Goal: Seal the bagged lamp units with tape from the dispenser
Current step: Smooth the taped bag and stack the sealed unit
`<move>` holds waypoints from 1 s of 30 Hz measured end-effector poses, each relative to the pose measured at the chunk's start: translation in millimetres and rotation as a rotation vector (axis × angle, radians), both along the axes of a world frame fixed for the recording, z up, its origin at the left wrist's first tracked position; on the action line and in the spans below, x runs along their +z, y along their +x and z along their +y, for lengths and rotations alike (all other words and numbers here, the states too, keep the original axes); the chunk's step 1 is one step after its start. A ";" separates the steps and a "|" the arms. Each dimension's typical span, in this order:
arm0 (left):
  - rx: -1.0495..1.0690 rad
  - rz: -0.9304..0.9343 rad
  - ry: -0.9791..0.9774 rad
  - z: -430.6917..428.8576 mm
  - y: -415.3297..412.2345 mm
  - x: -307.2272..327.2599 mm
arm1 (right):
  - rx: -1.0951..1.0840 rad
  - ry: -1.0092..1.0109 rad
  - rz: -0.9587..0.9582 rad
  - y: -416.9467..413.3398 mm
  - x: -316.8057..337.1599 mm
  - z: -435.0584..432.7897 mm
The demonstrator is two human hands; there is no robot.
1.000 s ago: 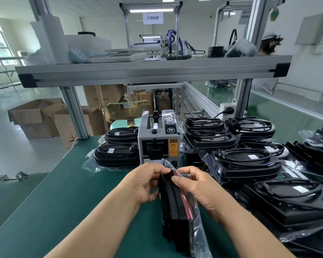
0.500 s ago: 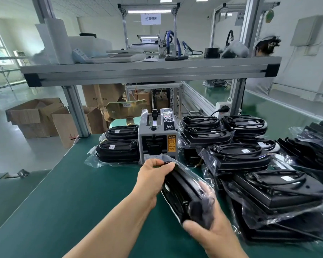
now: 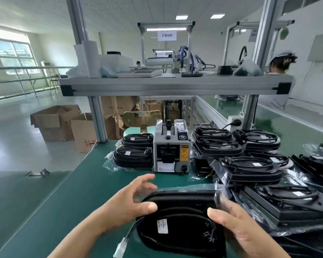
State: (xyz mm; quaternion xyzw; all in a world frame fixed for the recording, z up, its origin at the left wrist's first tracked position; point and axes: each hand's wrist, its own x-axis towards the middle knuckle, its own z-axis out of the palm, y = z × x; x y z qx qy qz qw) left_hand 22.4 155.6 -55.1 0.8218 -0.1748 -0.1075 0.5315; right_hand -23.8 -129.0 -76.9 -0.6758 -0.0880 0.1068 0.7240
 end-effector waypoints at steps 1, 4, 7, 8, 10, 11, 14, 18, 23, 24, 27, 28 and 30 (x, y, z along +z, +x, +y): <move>-0.086 0.063 -0.057 6.6 -3.7 1.5 | 0.035 -0.012 -0.007 3.2 6.4 2.6; -0.102 0.073 -0.186 20.1 -12.7 -0.7 | 0.063 0.043 0.031 16.0 22.9 19.3; 0.118 0.173 -0.453 33.0 -9.0 -9.0 | 0.111 0.184 0.187 37.7 27.8 44.4; 0.201 0.211 -0.542 38.1 -5.2 -10.4 | 0.119 0.237 0.263 44.5 31.5 55.9; 0.385 0.246 -0.655 52.1 6.2 -9.1 | 0.138 0.320 0.320 61.0 37.8 80.4; 0.473 0.243 -0.671 61.3 13.1 -7.4 | 0.160 0.345 0.310 69.3 40.7 94.3; 0.672 0.219 -0.680 95.6 37.3 1.3 | 0.133 0.202 0.246 96.1 43.7 135.9; 0.828 0.186 -0.677 147.7 85.7 6.5 | 0.014 -0.259 -0.012 136.7 39.4 192.3; 0.930 0.221 -0.754 196.8 157.1 2.2 | -0.057 -0.422 -0.191 207.4 46.4 260.4; 0.938 0.240 -0.809 204.7 170.8 2.0 | -0.091 -0.457 -0.224 221.6 48.5 271.1; 0.886 0.229 -0.989 227.1 211.0 -3.3 | -0.119 -0.502 -0.242 263.5 48.4 297.2; 0.874 0.211 -1.004 233.5 224.6 -7.2 | -0.114 -0.503 -0.230 276.8 46.3 304.5; 0.878 0.181 -0.971 244.3 249.4 -17.2 | -0.119 -0.523 -0.212 297.1 42.8 315.6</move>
